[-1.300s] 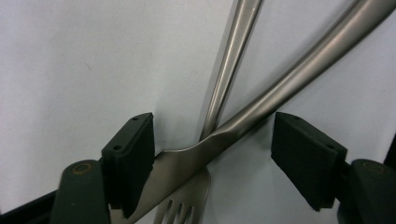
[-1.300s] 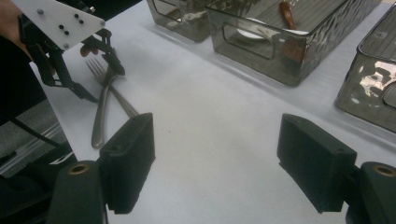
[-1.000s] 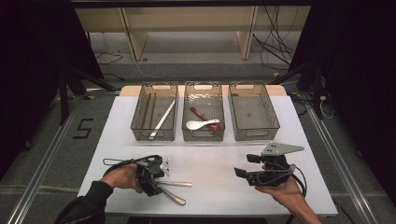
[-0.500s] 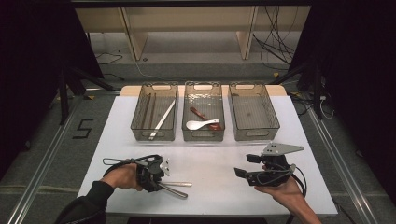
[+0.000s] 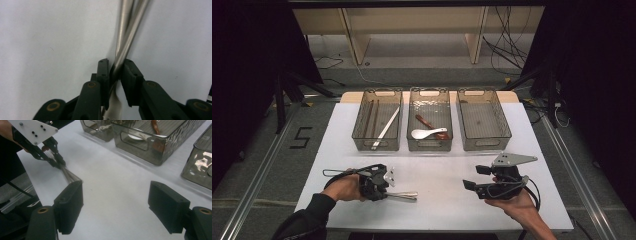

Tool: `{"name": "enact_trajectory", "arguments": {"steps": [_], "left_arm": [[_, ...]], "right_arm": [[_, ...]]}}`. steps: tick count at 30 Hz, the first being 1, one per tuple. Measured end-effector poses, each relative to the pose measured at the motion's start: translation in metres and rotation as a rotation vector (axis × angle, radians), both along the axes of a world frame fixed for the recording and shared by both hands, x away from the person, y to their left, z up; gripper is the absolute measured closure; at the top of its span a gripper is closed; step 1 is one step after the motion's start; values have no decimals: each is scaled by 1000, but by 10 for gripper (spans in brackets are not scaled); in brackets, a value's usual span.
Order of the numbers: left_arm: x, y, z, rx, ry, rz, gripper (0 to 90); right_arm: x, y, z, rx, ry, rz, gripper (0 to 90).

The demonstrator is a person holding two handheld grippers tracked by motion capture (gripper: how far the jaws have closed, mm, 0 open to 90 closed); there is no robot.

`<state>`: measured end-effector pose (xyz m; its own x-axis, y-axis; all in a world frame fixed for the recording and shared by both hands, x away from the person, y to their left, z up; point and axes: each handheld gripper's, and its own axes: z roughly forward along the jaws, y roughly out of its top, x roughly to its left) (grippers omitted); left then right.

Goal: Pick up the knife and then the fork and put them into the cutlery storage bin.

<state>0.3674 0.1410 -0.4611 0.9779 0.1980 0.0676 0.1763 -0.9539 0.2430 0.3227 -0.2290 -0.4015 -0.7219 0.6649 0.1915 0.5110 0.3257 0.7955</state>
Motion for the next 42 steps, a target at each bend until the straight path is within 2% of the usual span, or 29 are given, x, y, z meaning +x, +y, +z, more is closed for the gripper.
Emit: {"name": "enact_trajectory", "arguments": {"steps": [9,13,15,17,21,23,25,29,39,42], "left_arm": [[0,0,1,4,16,-5,805],[-1,0,2,2,7,-1,810],[-1,1,4,-9,23,13,815],[-1,1,5,5,12,12,817],[-2,1,8,1,15,5,819],[-2,2,9,-6,29,13,819],[-1,2,9,-16,22,31,819],[0,3,10,-20,20,31,820],[-4,-3,27,-61,-4,65,822],[-5,-7,29,-55,-4,70,822]], "right_arm": [[0,0,0,1,1,0,291],[0,0,0,2,2,0,291],[0,0,0,2,1,-1,291],[0,0,1,3,-2,1,291],[0,0,0,0,3,1,291],[0,0,0,2,3,2,290],[0,1,0,0,5,2,290],[0,0,0,2,3,1,290],[0,2,0,1,2,5,290],[0,4,0,0,2,11,290]]}}
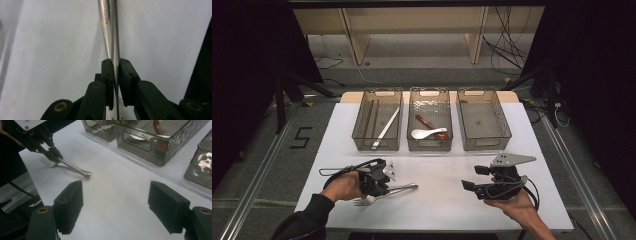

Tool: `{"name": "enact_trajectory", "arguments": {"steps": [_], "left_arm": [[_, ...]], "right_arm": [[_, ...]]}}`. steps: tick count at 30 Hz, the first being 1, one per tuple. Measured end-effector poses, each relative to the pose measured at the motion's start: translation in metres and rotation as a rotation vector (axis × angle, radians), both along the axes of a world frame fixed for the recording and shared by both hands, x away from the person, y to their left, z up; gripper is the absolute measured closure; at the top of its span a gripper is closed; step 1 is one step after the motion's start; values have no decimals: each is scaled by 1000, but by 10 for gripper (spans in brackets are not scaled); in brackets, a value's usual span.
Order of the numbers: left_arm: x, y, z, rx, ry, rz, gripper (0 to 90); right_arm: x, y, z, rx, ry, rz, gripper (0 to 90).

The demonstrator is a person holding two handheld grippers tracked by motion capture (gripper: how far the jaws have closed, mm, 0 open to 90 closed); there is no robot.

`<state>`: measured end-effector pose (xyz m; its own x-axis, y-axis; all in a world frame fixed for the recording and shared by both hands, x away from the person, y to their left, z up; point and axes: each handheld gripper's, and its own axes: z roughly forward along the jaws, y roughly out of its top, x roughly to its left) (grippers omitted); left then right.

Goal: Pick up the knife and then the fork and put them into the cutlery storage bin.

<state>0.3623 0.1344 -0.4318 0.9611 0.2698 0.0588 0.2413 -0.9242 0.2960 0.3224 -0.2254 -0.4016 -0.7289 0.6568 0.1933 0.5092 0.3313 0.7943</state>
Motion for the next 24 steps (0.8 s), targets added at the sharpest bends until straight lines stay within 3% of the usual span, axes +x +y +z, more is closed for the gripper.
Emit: {"name": "enact_trajectory", "arguments": {"steps": [5,13,15,16,19,24], "left_arm": [[-2,-3,2,-19,-3,9,823],[-8,-11,11,-82,32,16,823],[-11,-14,14,-95,20,8,823],[-11,-15,16,-92,27,-3,823],[-14,-19,18,-134,46,-4,823],[-19,-27,23,-139,36,-22,823]], "right_arm": [[0,2,0,0,4,3,290],[0,6,-1,-4,5,15,290],[0,8,-1,-7,2,25,291],[0,10,-1,-4,6,30,291],[-1,14,-1,-5,4,47,290],[-2,28,-1,-21,-4,99,290]]}}
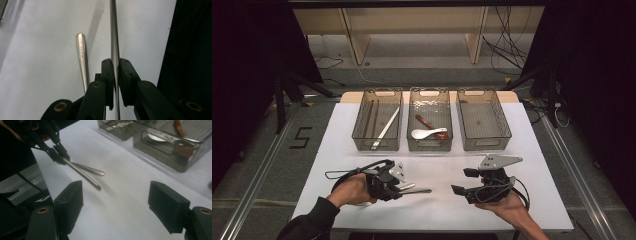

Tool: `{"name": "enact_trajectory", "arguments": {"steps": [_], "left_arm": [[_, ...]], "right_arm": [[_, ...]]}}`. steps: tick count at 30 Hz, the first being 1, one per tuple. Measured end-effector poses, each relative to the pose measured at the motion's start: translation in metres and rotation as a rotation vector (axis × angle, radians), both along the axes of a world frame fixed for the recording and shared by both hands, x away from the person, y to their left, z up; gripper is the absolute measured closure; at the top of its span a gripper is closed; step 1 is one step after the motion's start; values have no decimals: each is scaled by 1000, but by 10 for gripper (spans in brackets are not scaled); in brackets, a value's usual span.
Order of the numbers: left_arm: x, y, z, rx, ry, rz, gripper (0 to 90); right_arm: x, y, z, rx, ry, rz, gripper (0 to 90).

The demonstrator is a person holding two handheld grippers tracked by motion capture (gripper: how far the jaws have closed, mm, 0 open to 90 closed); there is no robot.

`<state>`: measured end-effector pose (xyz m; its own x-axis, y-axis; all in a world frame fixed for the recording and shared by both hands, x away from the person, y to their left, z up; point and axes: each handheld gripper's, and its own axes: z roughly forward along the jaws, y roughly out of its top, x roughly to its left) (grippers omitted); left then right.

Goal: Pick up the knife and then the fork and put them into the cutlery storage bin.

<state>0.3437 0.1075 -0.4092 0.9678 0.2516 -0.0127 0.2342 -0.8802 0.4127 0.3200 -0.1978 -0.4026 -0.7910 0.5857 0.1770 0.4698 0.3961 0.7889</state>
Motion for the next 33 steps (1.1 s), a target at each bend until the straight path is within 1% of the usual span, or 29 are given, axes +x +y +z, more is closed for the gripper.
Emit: {"name": "enact_trajectory", "arguments": {"steps": [2,3,7,8,11,12,13,14,18,21,25,29,33], "left_arm": [[-2,-4,2,-12,-3,-4,823],[-3,-5,4,-14,3,-14,823],[-6,-16,7,-23,2,-39,823],[-7,-19,8,-16,4,-54,823],[-10,-25,8,-13,3,-77,823],[-11,-27,9,-20,7,-75,823],[-11,-28,10,-16,6,-83,823],[-12,-29,10,-18,-3,-85,823],[-14,-33,13,-18,-15,-100,823],[-16,-35,15,-29,-16,-98,823],[-16,-35,17,-31,-14,-105,822],[-17,-36,18,-42,-12,-109,823],[-19,-38,19,-41,-13,-121,822]], "right_arm": [[0,5,-1,-9,-4,20,290],[0,8,-1,-12,-1,29,290],[-3,21,-3,-43,-13,91,290],[-4,23,-3,-43,-11,103,291],[-5,30,-5,-57,-7,129,291],[-6,32,-6,-61,-3,137,293],[-6,33,-7,-66,-2,145,297],[-6,35,-7,-72,-2,153,297],[-8,41,-10,-99,-3,174,306],[-9,46,-13,-120,-6,195,317],[-10,51,-16,-160,-14,230,345],[-12,54,-18,-180,-22,251,383],[-13,56,-19,-207,-28,265,433]]}}
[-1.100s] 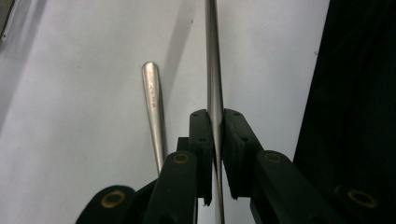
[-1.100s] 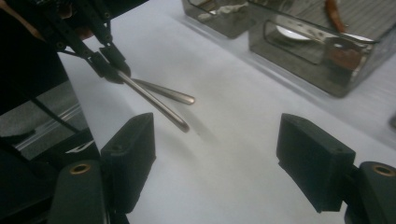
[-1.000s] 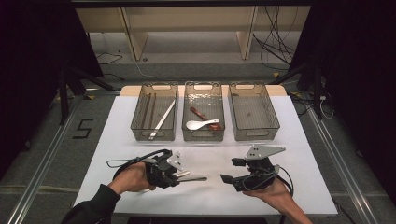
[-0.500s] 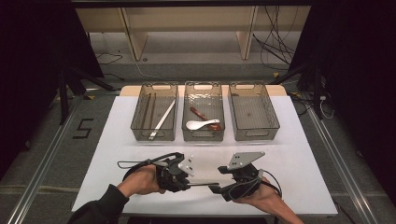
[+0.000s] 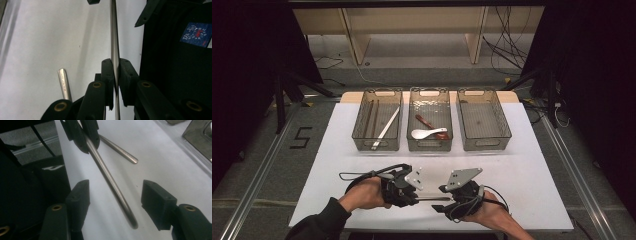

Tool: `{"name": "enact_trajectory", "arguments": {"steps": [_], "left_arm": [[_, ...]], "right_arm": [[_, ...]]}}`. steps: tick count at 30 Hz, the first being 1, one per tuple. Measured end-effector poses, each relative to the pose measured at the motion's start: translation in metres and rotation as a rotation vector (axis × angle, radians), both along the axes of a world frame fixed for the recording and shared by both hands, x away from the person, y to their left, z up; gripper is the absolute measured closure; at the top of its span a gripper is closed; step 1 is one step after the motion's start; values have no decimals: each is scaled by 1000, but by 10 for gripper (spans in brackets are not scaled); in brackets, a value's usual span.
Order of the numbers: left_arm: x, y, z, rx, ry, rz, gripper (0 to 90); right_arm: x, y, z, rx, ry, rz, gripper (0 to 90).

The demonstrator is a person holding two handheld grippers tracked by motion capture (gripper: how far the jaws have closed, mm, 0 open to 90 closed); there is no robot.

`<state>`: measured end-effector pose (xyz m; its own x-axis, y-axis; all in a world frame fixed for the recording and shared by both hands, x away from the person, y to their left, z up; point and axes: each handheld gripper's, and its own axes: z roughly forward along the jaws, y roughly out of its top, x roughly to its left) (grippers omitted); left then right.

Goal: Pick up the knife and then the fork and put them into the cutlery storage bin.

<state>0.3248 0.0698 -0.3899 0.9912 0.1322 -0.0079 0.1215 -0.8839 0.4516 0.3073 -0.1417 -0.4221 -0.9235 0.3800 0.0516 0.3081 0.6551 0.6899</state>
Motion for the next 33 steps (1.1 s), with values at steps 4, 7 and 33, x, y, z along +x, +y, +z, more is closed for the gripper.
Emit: {"name": "enact_trajectory", "arguments": {"steps": [4,7,33], "left_arm": [[-2,-3,0,-2,3,-6,822],[-3,-5,0,-1,8,-15,822],[0,2,10,-34,20,21,446]], "right_arm": [[0,3,-3,-31,-23,40,504],[-1,6,-5,-50,-49,60,568],[-8,12,-11,-153,-91,218,844]]}}
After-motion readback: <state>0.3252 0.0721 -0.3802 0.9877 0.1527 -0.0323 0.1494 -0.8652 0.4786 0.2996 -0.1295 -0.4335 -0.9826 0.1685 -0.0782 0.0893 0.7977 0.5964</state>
